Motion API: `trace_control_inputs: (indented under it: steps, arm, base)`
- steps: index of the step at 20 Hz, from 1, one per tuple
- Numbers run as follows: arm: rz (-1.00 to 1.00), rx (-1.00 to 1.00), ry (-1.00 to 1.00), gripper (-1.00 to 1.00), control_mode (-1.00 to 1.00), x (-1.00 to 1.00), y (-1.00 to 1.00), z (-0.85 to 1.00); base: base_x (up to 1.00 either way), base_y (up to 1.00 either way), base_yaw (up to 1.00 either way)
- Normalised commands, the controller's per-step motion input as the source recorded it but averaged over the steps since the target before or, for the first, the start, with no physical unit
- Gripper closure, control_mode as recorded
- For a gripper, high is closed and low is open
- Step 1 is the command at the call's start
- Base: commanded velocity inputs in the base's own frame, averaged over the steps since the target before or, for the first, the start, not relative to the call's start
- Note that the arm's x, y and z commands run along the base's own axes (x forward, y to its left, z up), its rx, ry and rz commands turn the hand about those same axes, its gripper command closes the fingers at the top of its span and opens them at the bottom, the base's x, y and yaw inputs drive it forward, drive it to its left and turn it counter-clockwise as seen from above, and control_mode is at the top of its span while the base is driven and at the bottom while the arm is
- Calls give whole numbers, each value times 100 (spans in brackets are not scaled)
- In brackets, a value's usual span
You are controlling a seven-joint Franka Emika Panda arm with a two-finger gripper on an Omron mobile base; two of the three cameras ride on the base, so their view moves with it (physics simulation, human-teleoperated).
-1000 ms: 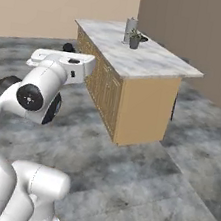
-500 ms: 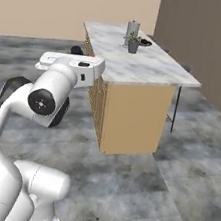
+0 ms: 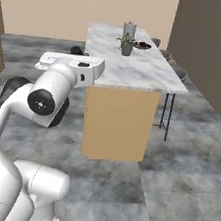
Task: Retrieve the shaker from the cabinet and place it next the steak on a plate on the dining table.
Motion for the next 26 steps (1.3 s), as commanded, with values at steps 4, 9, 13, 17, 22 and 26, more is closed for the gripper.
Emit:
trace_control_inputs:
  steps: [4,9,13,17,22,26]
  arm:
    - [0,0,0,100,100,0,0,0]
    - [0,0,0,100,100,0,0,0]
    - [0,0,0,100,100,0,0,0]
    - [0,0,0,100,100,0,0,0]
    - [0,0,0,100,100,0,0,0]
    - [0,0,0,100,100,0,0,0]
  base:
    - [66,-100,28]
    - [64,-100,29]
    - [69,-100,30]
    - [77,-100,29]
    - [99,-100,30]
    - [100,-100,33]
